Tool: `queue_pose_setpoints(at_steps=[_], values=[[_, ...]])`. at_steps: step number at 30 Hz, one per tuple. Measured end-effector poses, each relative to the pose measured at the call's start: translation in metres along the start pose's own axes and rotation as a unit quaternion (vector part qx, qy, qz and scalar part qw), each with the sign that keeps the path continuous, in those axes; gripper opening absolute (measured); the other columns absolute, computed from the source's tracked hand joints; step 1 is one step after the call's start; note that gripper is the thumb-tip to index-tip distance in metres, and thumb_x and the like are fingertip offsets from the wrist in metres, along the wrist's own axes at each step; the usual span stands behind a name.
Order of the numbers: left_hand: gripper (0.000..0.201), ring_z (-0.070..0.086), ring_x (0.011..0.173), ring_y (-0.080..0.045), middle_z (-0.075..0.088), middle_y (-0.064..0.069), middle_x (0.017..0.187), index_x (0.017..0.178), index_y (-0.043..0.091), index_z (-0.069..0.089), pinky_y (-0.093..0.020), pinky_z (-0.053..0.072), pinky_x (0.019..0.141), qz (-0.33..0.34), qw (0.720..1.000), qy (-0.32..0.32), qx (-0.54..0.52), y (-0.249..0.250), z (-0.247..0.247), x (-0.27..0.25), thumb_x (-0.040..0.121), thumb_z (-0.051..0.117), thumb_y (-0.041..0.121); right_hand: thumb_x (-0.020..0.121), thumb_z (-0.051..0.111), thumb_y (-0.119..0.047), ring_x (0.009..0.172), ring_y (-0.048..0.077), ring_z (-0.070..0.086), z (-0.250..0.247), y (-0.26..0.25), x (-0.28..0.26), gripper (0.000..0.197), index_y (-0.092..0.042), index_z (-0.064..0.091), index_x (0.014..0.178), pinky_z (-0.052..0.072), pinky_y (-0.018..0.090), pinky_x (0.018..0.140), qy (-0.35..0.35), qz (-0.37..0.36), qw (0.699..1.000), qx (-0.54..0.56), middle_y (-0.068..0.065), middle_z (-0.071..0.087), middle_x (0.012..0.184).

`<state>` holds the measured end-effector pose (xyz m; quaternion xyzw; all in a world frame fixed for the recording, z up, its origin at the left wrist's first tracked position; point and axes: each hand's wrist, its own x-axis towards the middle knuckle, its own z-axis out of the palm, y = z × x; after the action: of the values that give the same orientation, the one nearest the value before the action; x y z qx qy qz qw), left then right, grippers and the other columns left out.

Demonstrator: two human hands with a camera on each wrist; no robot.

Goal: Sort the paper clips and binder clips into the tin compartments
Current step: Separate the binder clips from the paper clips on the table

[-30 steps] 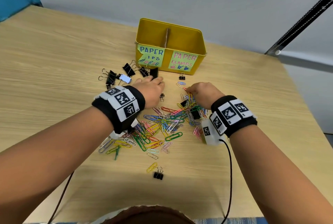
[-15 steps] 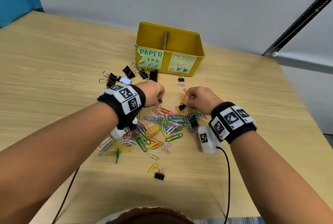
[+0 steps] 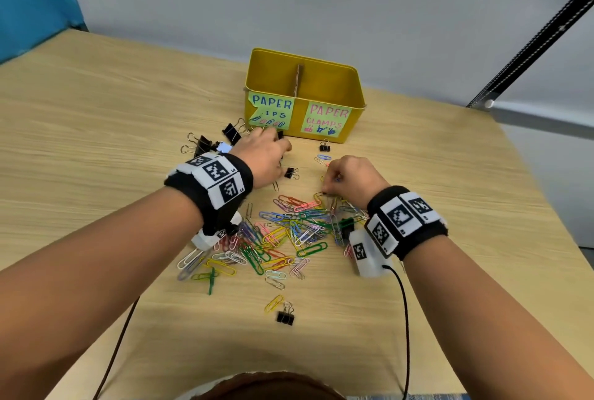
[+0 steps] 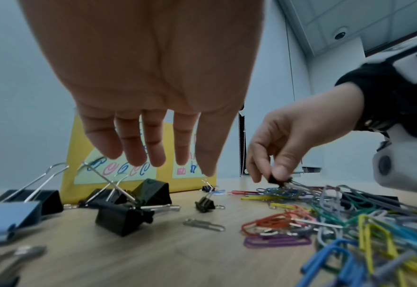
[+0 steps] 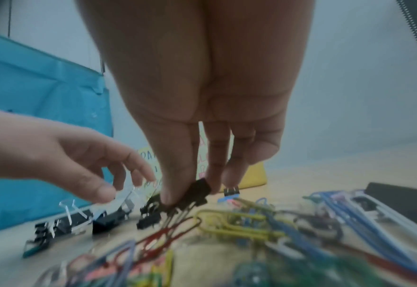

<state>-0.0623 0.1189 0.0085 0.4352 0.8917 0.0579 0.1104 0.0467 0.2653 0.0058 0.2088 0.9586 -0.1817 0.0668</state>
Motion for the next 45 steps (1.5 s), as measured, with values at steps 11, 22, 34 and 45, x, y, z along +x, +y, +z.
queue_pose_setpoints(at_steps=[11, 22, 34, 45], values=[[0.045, 0.029, 0.132, -0.033, 0.029, -0.015, 0.142, 0.137, 0.011, 0.04, -0.046, 0.035, 0.109, 0.038, 0.981, -0.179, 0.072, 0.009, 0.01, -0.022, 0.093, 0.045, 0.021, 0.085, 0.063, -0.017, 0.093, 0.02, 0.061, -0.015, -0.011, 0.016, 0.029, -0.013, 0.057, 0.113, 0.048, 0.027, 0.084, 0.098, 0.03, 0.981, 0.162, 0.004, 0.064, 0.106], [0.049, 0.038, 0.136, -0.023, 0.036, -0.003, 0.152, 0.145, 0.026, 0.032, -0.035, 0.033, 0.113, 0.111, 0.955, -0.274, -0.015, 0.011, 0.002, -0.042, 0.097, 0.036, 0.02, 0.098, 0.039, -0.027, 0.131, 0.03, 0.042, -0.011, -0.01, -0.007, 0.044, -0.006, 0.045, 0.136, 0.032, 0.038, 0.11, -0.224, -0.009, 0.968, -0.115, 0.014, 0.038, 0.148], [0.051, 0.043, 0.129, -0.032, 0.036, -0.017, 0.144, 0.141, 0.003, 0.033, -0.041, 0.037, 0.109, 0.03, 0.986, -0.156, -0.049, 0.038, 0.006, -0.001, 0.09, 0.035, -0.004, 0.095, 0.033, -0.007, 0.136, 0.028, 0.038, -0.006, -0.018, 0.003, 0.051, -0.011, 0.031, 0.145, 0.03, 0.035, 0.114, -0.191, -0.022, 0.976, -0.103, 0.011, 0.026, 0.156], [0.056, 0.007, 0.148, -0.025, -0.001, -0.01, 0.16, 0.15, 0.008, 0.014, -0.038, 0.014, 0.12, 0.151, 0.945, -0.287, 0.042, 0.049, 0.016, -0.02, 0.097, 0.032, 0.006, 0.093, 0.036, -0.006, 0.119, 0.034, 0.053, -0.027, 0.033, -0.022, 0.038, -0.003, 0.056, 0.125, 0.044, 0.036, 0.093, -0.111, 0.16, 0.977, -0.089, 0.021, 0.054, 0.132]])
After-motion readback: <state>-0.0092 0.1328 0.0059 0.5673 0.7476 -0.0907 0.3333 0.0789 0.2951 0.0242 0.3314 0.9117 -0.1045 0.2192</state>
